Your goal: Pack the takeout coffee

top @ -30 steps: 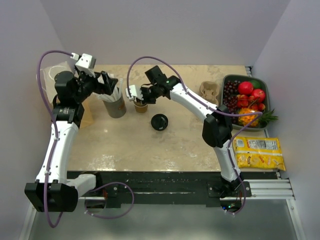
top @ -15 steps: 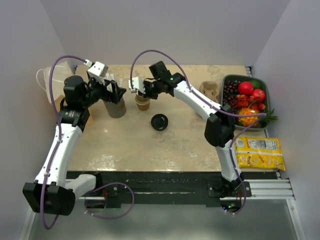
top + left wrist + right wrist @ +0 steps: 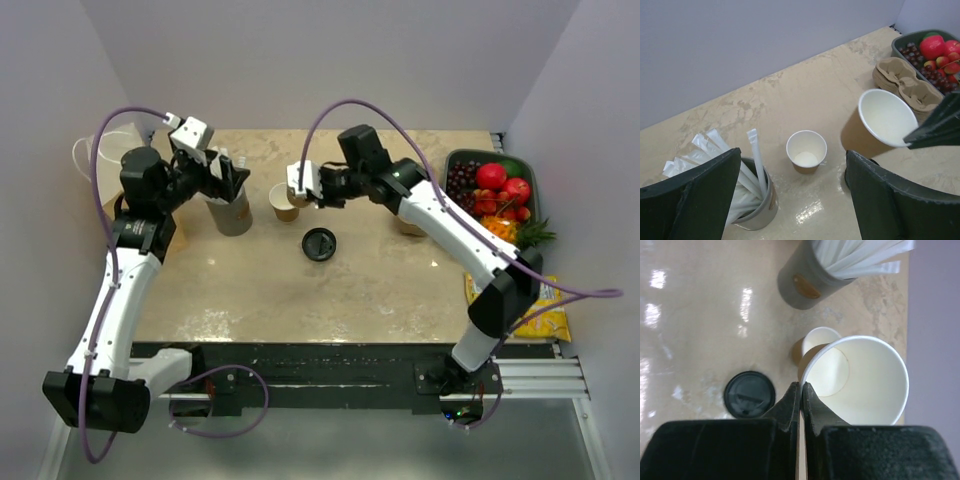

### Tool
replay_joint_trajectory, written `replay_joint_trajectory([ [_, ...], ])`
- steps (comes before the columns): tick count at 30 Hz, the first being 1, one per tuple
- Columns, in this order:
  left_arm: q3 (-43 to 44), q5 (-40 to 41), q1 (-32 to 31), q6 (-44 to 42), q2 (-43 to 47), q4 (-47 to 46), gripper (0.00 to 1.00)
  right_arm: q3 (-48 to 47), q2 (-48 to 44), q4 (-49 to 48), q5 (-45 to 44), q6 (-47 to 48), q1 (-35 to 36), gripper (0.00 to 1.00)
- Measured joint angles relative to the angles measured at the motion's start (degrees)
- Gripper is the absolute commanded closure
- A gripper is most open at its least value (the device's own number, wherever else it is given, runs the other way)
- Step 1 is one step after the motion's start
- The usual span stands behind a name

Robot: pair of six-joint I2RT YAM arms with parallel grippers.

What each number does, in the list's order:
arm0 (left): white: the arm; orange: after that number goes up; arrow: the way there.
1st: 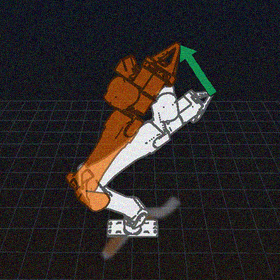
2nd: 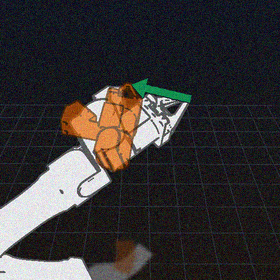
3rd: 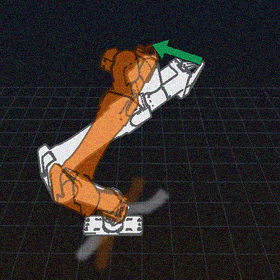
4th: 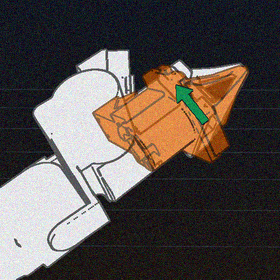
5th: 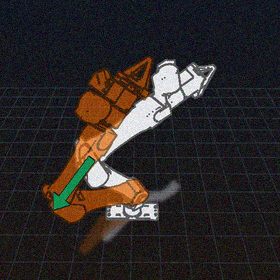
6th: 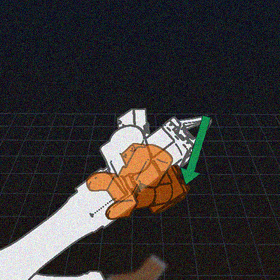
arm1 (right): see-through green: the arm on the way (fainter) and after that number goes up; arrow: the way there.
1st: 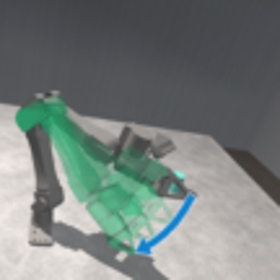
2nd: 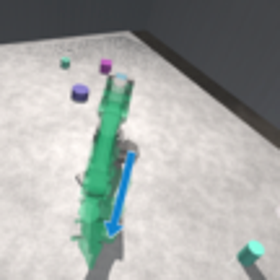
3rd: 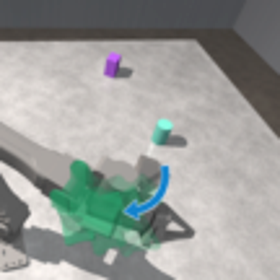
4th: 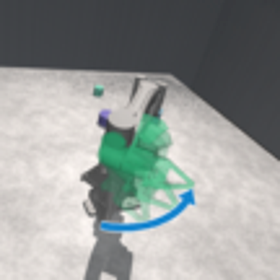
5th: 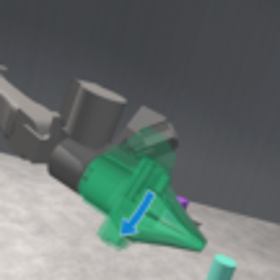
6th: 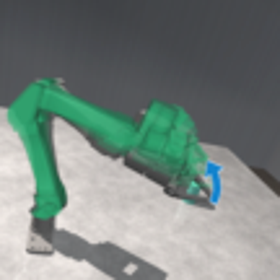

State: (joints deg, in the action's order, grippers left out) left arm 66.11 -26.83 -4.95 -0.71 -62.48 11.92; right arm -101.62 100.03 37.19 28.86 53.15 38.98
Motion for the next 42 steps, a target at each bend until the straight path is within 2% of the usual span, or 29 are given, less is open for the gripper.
replay_joint_trajectory([
  [6,0.09,-0.35,0.00,0.17,2.93,0.15,0.10,16.33,-12.39,5.64,1.05,4.63,0.24,1.00],
  [12,0.11,-1.99,-0.11,-1.25,7.67,1.60,0.10,28.17,-18.97,13.14,0.13,12.76,1.16,1.00],
  [18,-0.31,-1.90,-0.11,-4.57,9.62,2.97,0.10,38.23,-25.90,13.64,-1.40,15.10,3.58,1.00],
  [28,-1.33,-1.62,-0.13,-6.05,9.70,4.22,0.10,42.12,-24.26,3.39,-1.29,8.20,4.63,0.98],
  [37,-1.33,-1.07,-0.11,-6.43,9.70,4.52,0.10,44.19,-22.97,-1.99,-0.72,3.82,5.35,0.97],
  [42,-1.33,-0.83,-0.11,-6.47,9.70,4.55,0.10,45.05,-21.29,-4.35,-0.63,1.46,5.77,0.78],
])
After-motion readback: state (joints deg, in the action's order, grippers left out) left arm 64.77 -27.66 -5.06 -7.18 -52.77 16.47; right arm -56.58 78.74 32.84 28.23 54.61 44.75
